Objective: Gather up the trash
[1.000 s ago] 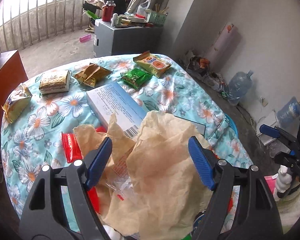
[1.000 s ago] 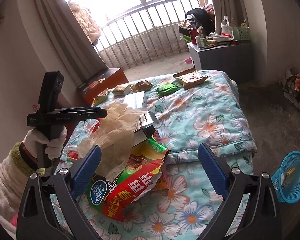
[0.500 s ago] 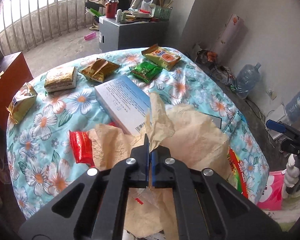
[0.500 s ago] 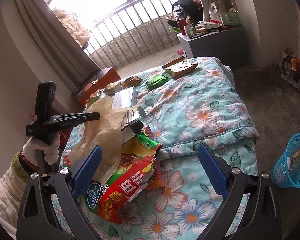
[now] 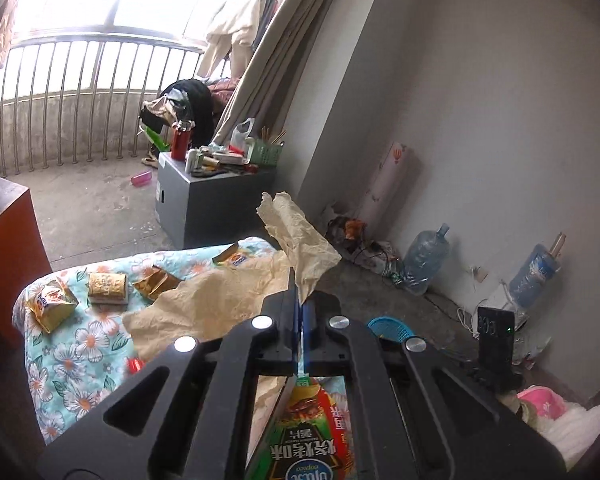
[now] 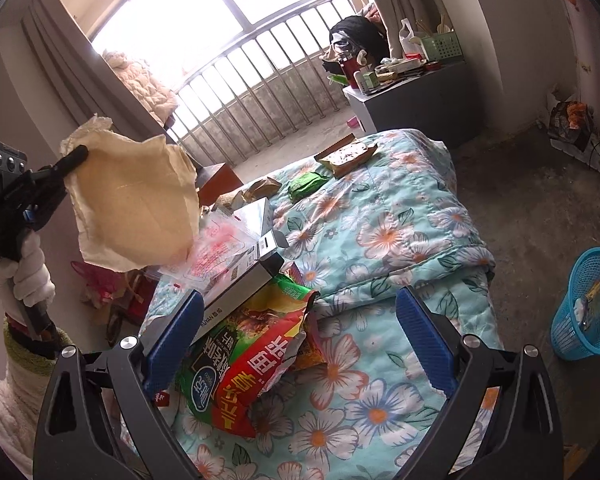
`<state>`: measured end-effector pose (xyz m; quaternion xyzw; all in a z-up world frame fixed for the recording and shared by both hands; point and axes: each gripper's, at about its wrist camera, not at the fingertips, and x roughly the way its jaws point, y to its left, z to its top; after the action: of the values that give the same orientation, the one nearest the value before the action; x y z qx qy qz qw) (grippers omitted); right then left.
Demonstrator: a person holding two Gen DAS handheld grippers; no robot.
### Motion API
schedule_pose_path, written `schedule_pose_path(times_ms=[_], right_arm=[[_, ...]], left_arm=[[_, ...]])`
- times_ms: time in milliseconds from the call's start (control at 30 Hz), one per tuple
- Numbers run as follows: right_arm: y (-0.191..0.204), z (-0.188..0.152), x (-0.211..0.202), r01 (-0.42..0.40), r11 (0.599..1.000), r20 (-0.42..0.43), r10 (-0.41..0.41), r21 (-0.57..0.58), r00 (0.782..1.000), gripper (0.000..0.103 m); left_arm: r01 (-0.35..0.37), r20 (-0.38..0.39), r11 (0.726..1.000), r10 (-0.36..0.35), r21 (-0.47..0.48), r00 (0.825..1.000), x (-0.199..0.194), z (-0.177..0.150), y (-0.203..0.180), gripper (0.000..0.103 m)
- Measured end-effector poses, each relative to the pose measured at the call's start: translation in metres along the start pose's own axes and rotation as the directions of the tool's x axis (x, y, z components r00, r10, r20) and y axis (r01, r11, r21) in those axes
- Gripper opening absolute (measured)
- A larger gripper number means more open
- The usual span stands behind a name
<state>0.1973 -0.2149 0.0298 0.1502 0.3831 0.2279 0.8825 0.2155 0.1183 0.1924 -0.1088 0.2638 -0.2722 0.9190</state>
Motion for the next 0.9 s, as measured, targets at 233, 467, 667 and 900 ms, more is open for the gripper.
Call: schedule_pose_path(times_ms=[233, 467, 667, 900], right_arm=[[-0.008, -0.004, -0.011, -0.020, 0.999, 0.024, 0.019, 0.029, 1.000, 0.094], [-0.020, -0.007, -0.017, -0.023, 0.998, 0.031, 0.021, 0.060, 0.999, 0.094], [-0.031, -0.010, -0.028, -0.008, 0.996, 0.063, 0.003, 0.085, 0.998, 0.094], [-0.056, -0.026, -0.048, 0.001, 0.985, 0.102, -0.018, 0.172, 0.995, 0.094]], left_arm=[[0.094, 0.052, 0.995, -0.095, 0.019, 0.994, -0.016, -0.005, -0.033, 0.000], [0.027, 0.004, 0.992, -0.028, 0.121, 1.000, -0.001, -0.056, -0.055, 0.000], [0.076, -0.031, 0.995, -0.074, 0.061, 0.997, 0.006, -0.075, -0.057, 0.000], [0.178, -0.101, 0.979, -0.168, 0.097, 0.981, 0.015, -0.153, -0.103, 0.000]])
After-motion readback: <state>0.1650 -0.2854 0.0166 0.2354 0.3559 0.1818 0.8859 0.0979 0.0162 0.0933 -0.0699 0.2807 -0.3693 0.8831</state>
